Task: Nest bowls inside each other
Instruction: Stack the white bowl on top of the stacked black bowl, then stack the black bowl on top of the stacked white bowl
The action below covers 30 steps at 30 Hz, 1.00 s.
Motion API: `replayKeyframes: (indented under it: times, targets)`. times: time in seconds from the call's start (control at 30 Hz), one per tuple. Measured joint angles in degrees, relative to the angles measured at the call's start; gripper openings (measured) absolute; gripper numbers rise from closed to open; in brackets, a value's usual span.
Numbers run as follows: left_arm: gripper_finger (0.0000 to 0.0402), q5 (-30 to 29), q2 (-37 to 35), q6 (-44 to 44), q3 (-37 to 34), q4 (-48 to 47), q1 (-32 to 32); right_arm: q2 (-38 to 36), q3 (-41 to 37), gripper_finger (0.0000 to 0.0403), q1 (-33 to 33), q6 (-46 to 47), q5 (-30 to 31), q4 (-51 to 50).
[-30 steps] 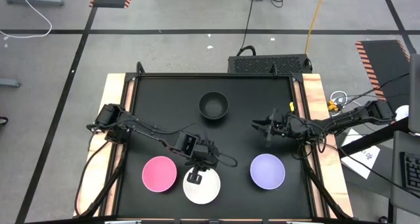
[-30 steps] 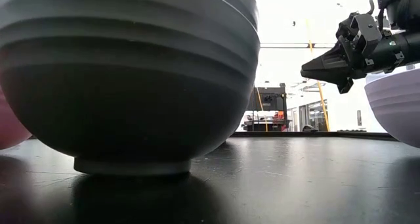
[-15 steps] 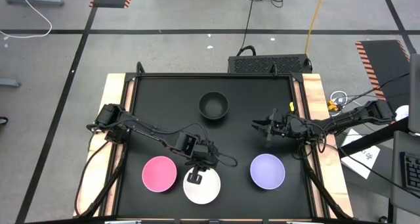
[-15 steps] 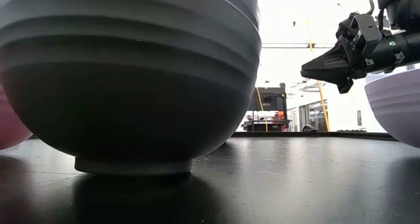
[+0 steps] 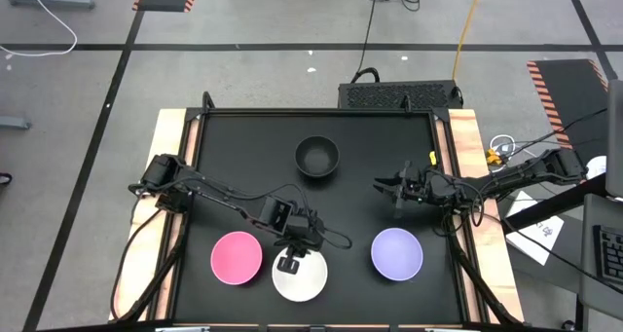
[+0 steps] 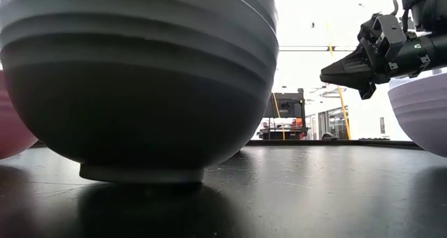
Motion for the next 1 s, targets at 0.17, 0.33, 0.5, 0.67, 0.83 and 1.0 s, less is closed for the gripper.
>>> replayKeyframes:
  times: [0.17, 0.33, 0.5, 0.67, 0.83, 1.0]
  targets:
    - [0.012, -0.04, 0.04, 0.07, 0.11, 0.01, 0.0, 0.0, 0.0, 0.0098, -0.02, 0.0, 0.0, 0.0]
    - [0.0151, -0.14, -0.02, 0.1, 0.17, 0.43, 0.01, 0.0, 0.02, 0.0098, 0.0, 0.0, 0.0, 0.0]
    - [0.0178, -0.63, -1.13, 0.71, 0.26, 0.66, -0.07, 0.0, 0.0, 0.0098, 0.0, 0.02, 0.0, -0.01]
    - [0.0199, -2.38, -4.01, 1.86, 0.28, 0.16, -0.09, 0.02, 0.0, 0.0098, -0.01, 0.2, 0.0, -0.02]
    - [0.0209, -7.68, -9.94, 3.66, 0.33, -4.24, 0.5, 0.03, 0.0, 0.0098, -0.01, 0.2, 0.0, -0.05]
    - [0.0209, -9.87, -16.93, 1.63, -1.45, -5.38, 3.02, 0.03, 0.0, 0.0098, -0.02, 0.2, 0.0, -0.01]
